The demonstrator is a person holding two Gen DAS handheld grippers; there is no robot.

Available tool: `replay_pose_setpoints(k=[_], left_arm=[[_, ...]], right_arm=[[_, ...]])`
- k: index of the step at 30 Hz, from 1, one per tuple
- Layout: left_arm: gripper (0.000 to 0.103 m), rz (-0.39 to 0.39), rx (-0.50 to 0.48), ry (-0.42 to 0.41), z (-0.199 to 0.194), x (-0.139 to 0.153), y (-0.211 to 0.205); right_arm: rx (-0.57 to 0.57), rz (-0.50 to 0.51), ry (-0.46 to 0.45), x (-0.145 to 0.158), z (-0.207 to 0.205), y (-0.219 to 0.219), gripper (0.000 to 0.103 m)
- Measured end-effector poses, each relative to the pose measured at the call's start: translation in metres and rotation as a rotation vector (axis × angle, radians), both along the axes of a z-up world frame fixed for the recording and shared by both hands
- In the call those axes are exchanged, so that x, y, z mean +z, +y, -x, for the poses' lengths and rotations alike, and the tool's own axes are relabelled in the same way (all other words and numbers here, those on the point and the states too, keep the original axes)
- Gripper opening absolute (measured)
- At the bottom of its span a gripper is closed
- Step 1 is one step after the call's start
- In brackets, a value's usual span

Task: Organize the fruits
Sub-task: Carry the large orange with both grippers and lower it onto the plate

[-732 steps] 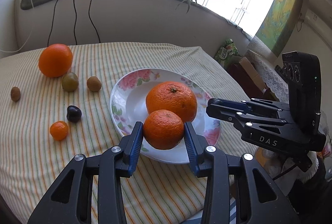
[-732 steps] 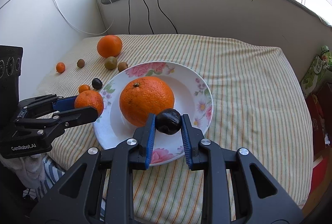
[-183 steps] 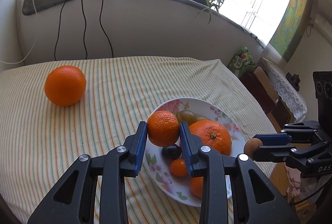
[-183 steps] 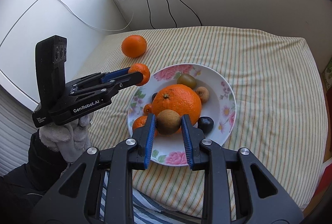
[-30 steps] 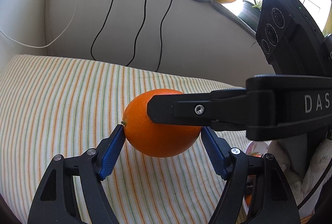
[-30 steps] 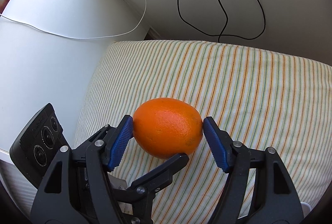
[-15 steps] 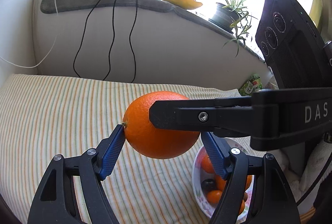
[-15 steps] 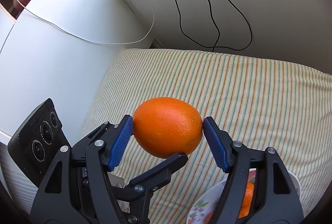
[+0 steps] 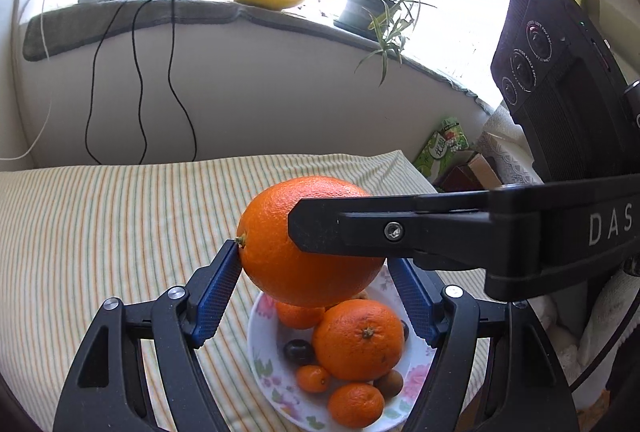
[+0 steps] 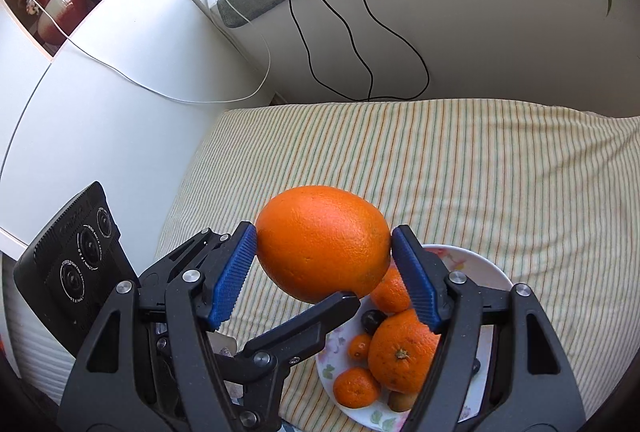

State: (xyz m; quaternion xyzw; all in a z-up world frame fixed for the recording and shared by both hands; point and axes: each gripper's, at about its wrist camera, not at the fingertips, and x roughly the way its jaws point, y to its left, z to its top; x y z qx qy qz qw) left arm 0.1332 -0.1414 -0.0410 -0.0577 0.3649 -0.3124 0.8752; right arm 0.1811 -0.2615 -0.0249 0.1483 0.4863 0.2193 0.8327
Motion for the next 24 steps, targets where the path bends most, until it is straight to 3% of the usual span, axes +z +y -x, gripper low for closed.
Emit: replay_pose_setpoints(k=[24], left_arm=[[0.075,-0.097,-0.171,0.068,0.02,-0.029,-0.095]], right_arm=[[-0.162,-0.066,0.083,-0.049,0.049,-0.111,0.073]])
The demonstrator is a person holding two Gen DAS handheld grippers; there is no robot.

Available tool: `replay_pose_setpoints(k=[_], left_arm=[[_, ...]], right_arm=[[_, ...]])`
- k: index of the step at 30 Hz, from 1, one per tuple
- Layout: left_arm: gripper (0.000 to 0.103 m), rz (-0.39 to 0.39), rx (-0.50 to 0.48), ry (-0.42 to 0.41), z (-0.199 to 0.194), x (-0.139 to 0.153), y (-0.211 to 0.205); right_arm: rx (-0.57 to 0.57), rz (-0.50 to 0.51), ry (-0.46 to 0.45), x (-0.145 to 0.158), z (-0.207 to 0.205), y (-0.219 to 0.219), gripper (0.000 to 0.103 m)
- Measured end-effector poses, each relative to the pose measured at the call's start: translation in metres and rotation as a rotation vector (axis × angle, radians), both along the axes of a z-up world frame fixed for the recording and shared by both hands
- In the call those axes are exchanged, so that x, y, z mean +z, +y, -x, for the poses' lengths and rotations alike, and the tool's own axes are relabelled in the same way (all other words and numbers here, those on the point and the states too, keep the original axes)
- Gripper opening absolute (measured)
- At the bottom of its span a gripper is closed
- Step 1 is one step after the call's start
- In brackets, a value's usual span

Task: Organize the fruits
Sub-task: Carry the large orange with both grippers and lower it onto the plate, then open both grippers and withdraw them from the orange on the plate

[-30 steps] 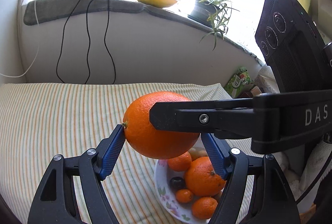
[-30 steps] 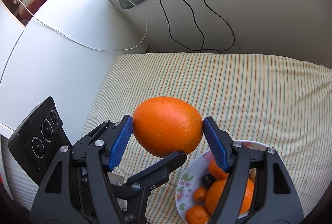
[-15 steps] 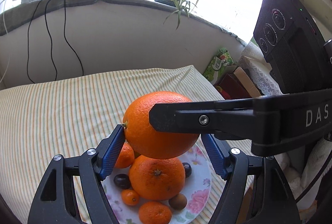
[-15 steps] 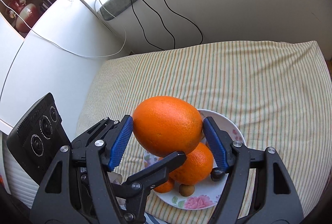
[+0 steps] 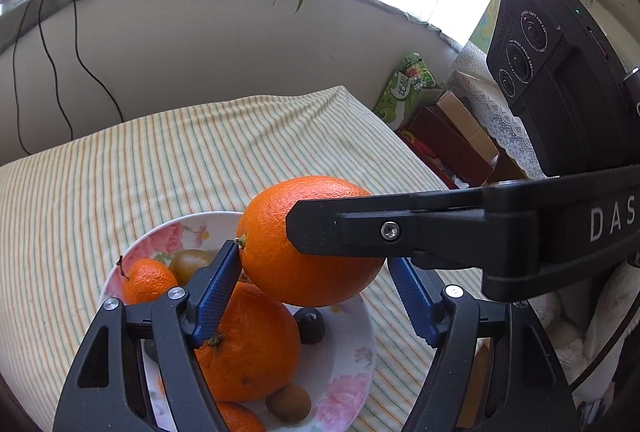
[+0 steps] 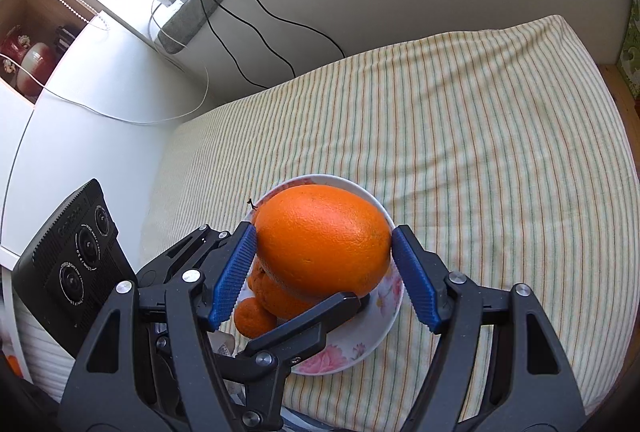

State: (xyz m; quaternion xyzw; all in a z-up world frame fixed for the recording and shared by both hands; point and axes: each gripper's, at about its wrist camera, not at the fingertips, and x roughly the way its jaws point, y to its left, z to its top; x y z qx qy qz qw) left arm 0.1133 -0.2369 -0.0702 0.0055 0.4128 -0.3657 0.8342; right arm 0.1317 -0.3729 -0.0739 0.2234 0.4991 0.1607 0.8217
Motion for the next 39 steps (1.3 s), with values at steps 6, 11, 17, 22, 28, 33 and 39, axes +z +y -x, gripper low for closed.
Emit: replay_pose_setpoints(k=[6,11,17,22,28,33,39], left_arm=[[0.075,-0.017,-0.001,0.01,0.001,-0.005,-0.002],[0.075,-0.026,-0.004,0.007,0.002,-0.005,-0.001],[0.075,-0.051,-0.007,0.001,0.001,-0.007,-0.011],[0.074,-0.053,-0.01,-0.024,0.007,-0.005,-0.011],[0.074,-0.051,-0.01,-0.037,0.013,-0.003,-0.006],[0.074,-0.055,-0.008,-0.043,0.017,-0.004,0.001],[0.074,-0.05,0.004,-0.053,0.02,0.0,0.01]], right_arm=[[-0.011,-0.022,0.016,-0.012,0.001,-0.007,0.073],[-0.009,-0.033,0.017,-0.015,0.0,-0.008,0.073],[-0.012,-0.054,0.03,-0.017,-0.002,-0.011,0.073],[-0.027,-0.03,0.038,-0.02,-0.001,-0.013,0.073],[-0.026,-0.047,0.015,-0.013,0.001,-0.014,0.073],[-0.014,-0.043,0.015,-0.013,0.002,-0.007,0.073],[-0.005,-0.025,0.001,-0.013,0.004,-0.003,0.073]])
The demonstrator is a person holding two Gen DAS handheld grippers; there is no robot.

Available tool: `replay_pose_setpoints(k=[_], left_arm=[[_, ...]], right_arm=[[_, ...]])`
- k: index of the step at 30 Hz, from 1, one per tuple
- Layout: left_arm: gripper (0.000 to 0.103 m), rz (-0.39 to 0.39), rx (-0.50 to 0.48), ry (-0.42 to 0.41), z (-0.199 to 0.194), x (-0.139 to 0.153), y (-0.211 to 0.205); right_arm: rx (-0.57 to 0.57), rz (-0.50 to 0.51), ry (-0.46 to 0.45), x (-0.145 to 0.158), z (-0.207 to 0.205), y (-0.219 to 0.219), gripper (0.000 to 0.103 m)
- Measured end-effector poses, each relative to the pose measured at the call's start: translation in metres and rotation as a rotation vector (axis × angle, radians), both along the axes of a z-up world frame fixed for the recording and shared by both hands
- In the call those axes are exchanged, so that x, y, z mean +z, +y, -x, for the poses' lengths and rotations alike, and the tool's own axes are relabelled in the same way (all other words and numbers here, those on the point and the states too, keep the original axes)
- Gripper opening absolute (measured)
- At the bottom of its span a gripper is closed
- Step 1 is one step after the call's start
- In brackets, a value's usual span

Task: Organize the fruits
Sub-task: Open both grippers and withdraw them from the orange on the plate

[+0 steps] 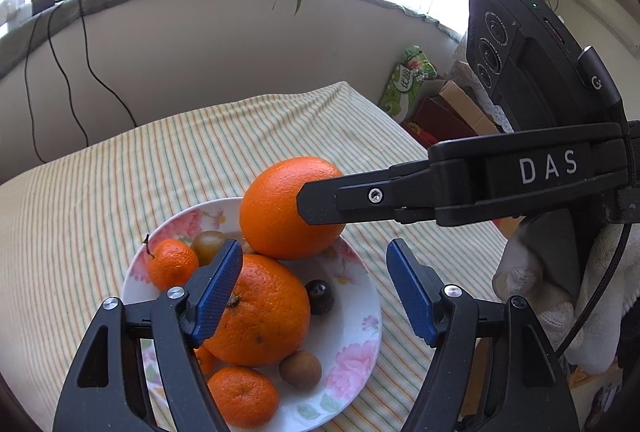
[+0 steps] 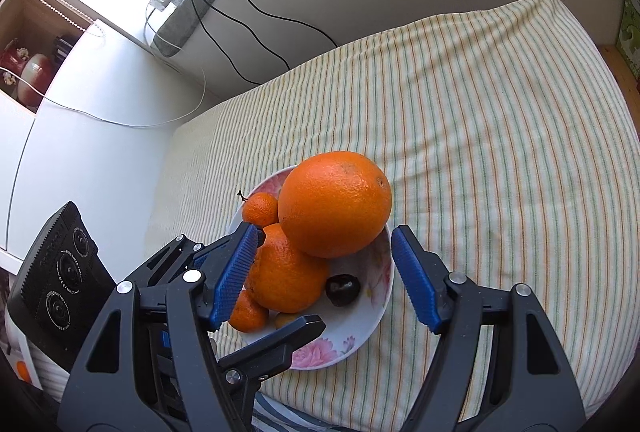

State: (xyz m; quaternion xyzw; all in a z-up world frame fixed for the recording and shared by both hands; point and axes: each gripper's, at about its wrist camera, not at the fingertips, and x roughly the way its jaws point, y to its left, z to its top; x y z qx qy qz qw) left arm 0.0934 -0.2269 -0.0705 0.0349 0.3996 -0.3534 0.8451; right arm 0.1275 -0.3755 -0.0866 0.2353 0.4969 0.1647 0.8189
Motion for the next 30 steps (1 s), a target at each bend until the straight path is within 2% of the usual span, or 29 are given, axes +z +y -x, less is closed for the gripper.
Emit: replay_pose_setpoints(k=[11,19,21,22,24,30], left_arm=[[0.075,0.015,0.022,-0.016,0.009,0.008,0.018],[0.075,0.011,0.039,-0.026,0.013,0.009,0.025],[0.076,0.008,0.046,-0.027,0.014,0.009,0.027],[0.076,0.006,0.051,-0.026,0.014,0.009,0.028],[0.078,0.003,0.063,-0.025,0.015,0.009,0.033],[0.079,-0.01,0.103,-0.044,0.018,0.013,0.045]], right_arm=[[-0.003,0.027,-0.031,0.006,0.006,0.0,0.073],[-0.002,0.055,-0.066,0.008,0.016,0.0,0.077],[-0.002,0.071,-0.077,0.008,0.019,0.001,0.079],[-0.002,0.079,-0.085,0.009,0.021,0.002,0.084],[-0.002,0.106,-0.111,0.011,0.026,0.003,0.087],[0.01,0.193,-0.185,0.02,0.042,0.011,0.088]])
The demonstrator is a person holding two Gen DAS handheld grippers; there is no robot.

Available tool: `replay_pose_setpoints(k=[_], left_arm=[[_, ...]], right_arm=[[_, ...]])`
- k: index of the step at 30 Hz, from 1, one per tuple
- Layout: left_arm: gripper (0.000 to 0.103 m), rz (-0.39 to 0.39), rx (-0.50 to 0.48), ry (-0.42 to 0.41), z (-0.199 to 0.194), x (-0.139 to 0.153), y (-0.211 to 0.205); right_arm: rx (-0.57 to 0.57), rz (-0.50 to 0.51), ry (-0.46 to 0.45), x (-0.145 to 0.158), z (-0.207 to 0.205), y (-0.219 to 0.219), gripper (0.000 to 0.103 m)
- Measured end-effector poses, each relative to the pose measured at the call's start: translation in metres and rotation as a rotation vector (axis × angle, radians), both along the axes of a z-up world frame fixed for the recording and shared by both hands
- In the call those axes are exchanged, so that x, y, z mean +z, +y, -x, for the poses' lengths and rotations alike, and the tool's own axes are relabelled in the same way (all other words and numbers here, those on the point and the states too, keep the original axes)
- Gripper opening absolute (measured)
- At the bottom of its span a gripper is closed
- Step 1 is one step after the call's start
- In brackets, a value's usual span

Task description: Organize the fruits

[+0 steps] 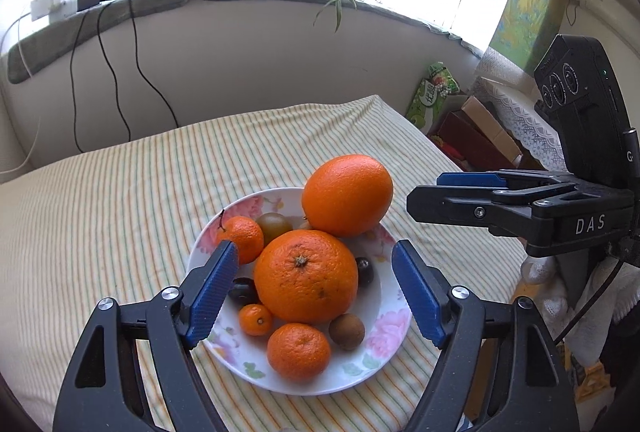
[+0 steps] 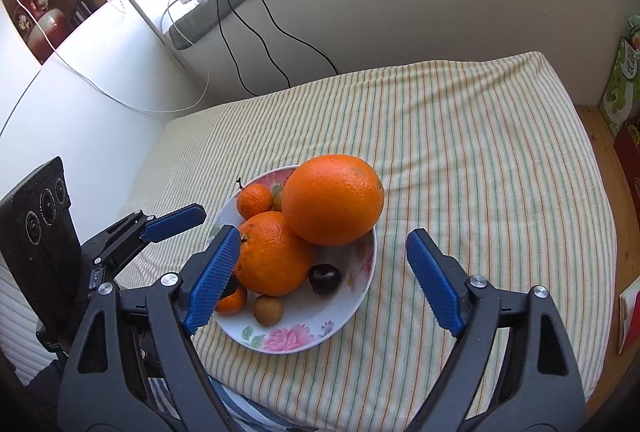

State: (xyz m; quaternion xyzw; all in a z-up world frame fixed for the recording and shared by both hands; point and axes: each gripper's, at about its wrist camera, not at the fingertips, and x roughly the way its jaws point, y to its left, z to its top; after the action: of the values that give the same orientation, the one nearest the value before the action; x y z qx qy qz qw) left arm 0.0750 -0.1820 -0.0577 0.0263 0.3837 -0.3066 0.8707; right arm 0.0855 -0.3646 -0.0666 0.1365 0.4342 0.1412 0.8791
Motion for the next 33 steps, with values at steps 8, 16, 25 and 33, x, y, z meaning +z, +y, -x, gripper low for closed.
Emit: replay_pose_setpoints(k=[8,16,25,33], left_arm=[[0.083,-0.032,0.046,-0.028,0.007,-0.002,0.012],[0.083,-0.035,0.073,-0.04,0.011,0.0,0.021],[0.083,-0.024,0.084,-0.046,0.013,0.001,0.027],[0.083,-0.018,0.101,-0.046,0.013,0.001,0.032]], right_arm=[[-0.014,0.048,-0.074,0.001,0.02,0.001,0.089],[-0.057,0.103,-0.164,0.003,0.042,0.001,0.09],[-0.085,0.166,-0.212,0.008,0.055,0.013,0.09],[-0.089,0.159,-0.198,0.006,0.052,0.014,0.09]])
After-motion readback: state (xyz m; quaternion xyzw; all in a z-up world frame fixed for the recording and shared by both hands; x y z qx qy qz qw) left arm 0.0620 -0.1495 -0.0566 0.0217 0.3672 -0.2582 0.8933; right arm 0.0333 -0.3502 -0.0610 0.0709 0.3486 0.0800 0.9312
